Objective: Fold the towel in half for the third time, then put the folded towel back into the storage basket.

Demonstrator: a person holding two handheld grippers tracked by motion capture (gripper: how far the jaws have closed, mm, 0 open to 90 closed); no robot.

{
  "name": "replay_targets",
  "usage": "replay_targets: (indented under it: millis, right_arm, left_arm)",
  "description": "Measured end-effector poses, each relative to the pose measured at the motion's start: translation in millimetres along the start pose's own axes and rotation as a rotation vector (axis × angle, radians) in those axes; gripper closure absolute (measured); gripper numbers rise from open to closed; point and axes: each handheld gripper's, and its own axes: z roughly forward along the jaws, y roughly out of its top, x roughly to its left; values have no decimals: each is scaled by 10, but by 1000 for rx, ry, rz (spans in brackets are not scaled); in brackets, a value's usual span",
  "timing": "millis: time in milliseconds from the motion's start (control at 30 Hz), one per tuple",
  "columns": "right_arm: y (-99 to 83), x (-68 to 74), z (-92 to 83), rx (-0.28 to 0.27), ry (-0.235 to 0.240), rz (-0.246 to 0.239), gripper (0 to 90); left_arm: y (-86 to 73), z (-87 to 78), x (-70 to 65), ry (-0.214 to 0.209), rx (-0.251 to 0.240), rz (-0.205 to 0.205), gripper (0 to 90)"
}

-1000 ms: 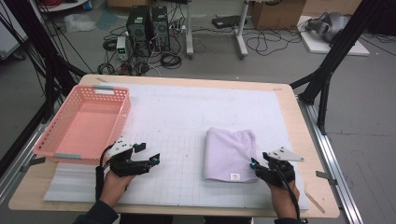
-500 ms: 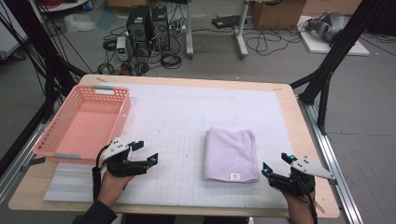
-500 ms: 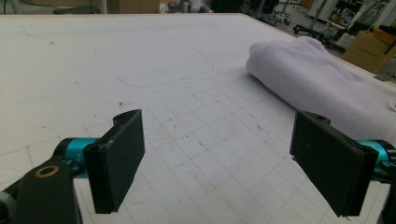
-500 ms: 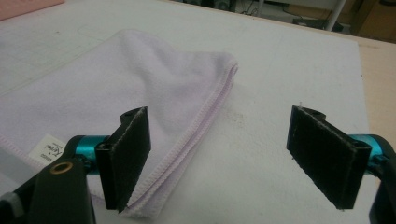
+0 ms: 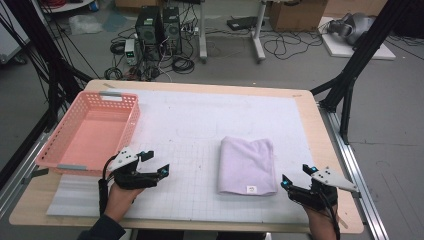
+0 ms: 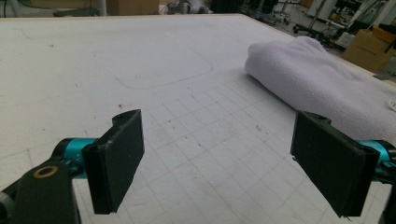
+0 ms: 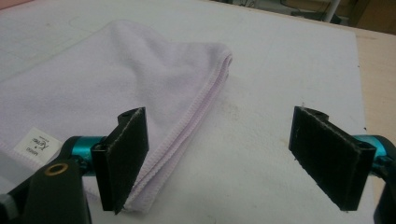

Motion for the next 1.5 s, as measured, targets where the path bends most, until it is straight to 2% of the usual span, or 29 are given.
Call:
replay_targets:
  millis: [100,267,367,433,500,600,667,733,800,933,1000,1100,1233,1333,1500]
  right_arm:
    - [8,1,-3,-6,-2,0,188]
    - [-6,-5,26,11,1,-8,188]
    - [-13,8,37,26,0,-19,188]
    - [-14,12,40,27,3,-15,188]
    - [-11,16,37,21,6,-5,188]
    - [-7,17,32,20,7,-3,188]
    - [-6,12,35,21,8,-6,188]
    - [-10,8,31,22,5,-4,188]
    - [-11,-4,21,21,-1,-2,188]
    - [-26,-19,21,25,0,4,188]
    - [-32,-23,26,31,-1,0,188]
    - [-33,-25,28,34,0,4,188]
    - [-21,-20,27,28,5,6,188]
    - [-21,-19,35,27,5,0,188]
    - [-17,0,49,33,10,-5,188]
  left_arm:
    - [1,8,-3,9,-1,30,179]
    - [-3,36,-12,33,4,19,157]
    - [-8,69,-21,10,22,20,165]
    - [-12,98,-27,12,32,21,168]
    - [-10,125,-25,-5,41,16,177]
    - [18,189,-27,-43,55,16,230]
    - [61,250,-51,-53,72,23,257]
    - [108,318,-90,-92,69,4,261]
    - [167,405,-147,-113,80,-1,260]
    - [294,608,-301,-125,113,26,234]
    - [354,701,-371,-133,114,33,231]
    - [416,843,-452,-155,125,20,215]
    - [439,1043,-563,-183,149,5,215]
    - [427,1204,-630,-207,179,-31,219]
    - [375,1470,-736,-207,254,-64,255]
